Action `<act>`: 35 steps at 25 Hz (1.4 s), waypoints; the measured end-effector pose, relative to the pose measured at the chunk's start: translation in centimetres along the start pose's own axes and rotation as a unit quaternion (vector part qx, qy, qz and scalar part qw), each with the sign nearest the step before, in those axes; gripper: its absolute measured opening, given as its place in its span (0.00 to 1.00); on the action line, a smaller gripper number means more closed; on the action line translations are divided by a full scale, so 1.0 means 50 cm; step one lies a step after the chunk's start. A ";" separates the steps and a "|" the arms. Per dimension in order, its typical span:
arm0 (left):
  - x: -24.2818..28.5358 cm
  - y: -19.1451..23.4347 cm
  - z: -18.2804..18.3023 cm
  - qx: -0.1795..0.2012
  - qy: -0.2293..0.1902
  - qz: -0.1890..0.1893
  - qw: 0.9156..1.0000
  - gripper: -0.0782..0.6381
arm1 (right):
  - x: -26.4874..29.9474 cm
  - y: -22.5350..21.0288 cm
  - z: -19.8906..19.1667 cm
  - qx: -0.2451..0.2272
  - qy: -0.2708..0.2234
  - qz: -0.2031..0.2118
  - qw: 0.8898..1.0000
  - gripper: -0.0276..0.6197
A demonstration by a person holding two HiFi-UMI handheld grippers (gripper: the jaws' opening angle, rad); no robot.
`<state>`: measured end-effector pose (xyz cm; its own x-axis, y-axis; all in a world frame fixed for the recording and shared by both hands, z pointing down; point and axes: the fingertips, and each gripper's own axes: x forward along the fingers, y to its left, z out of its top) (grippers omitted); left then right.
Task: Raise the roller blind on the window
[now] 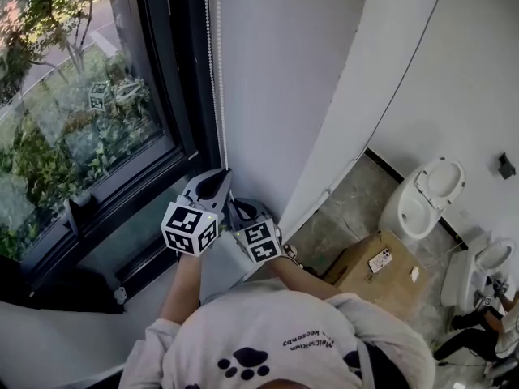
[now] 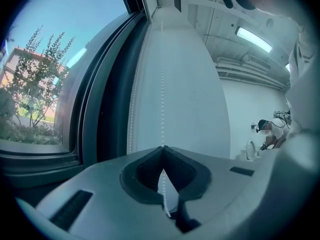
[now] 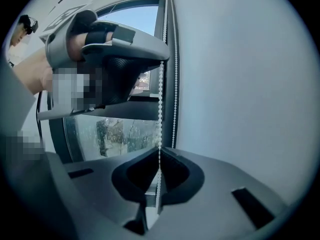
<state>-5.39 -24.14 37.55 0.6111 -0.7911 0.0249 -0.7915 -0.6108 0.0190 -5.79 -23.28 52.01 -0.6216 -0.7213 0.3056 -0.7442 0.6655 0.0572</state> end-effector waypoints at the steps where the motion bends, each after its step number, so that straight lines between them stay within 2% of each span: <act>1: 0.000 0.000 0.000 0.001 0.001 0.000 1.000 0.12 | -0.003 0.000 0.003 0.004 -0.001 0.003 1.000 0.06; 5: 0.000 0.000 0.003 0.001 0.000 0.001 1.000 0.12 | -0.024 0.000 0.035 0.026 -0.019 0.014 0.999 0.06; 11: -0.001 -0.003 0.001 -0.001 -0.002 0.000 1.000 0.12 | -0.070 -0.003 0.085 0.032 -0.047 0.014 0.998 0.07; 14: -0.004 0.001 0.001 -0.004 -0.004 0.000 1.000 0.12 | -0.096 0.002 0.120 0.044 -0.068 0.024 0.996 0.18; 21: -0.020 0.003 -0.001 -0.013 -0.011 0.004 1.000 0.12 | -0.167 0.007 0.264 0.059 -0.154 0.039 0.986 0.19; 28: -0.026 -0.008 -0.006 -0.013 -0.009 0.000 1.000 0.12 | -0.187 -0.002 0.419 0.039 -0.212 0.046 0.975 0.19; 32: -0.029 -0.013 -0.008 -0.014 -0.009 -0.002 1.000 0.12 | -0.179 -0.005 0.475 0.025 -0.217 0.047 0.975 0.19; 35: -0.031 -0.014 -0.009 -0.013 -0.009 -0.003 1.000 0.12 | -0.171 0.002 0.504 0.013 -0.217 0.051 0.975 0.15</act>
<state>-5.79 -22.49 37.94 0.6149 -0.7886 0.0060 -0.7879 -0.6140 0.0461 -6.69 -21.89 25.44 -0.7336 -0.6683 -0.1232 -0.6753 0.7372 0.0225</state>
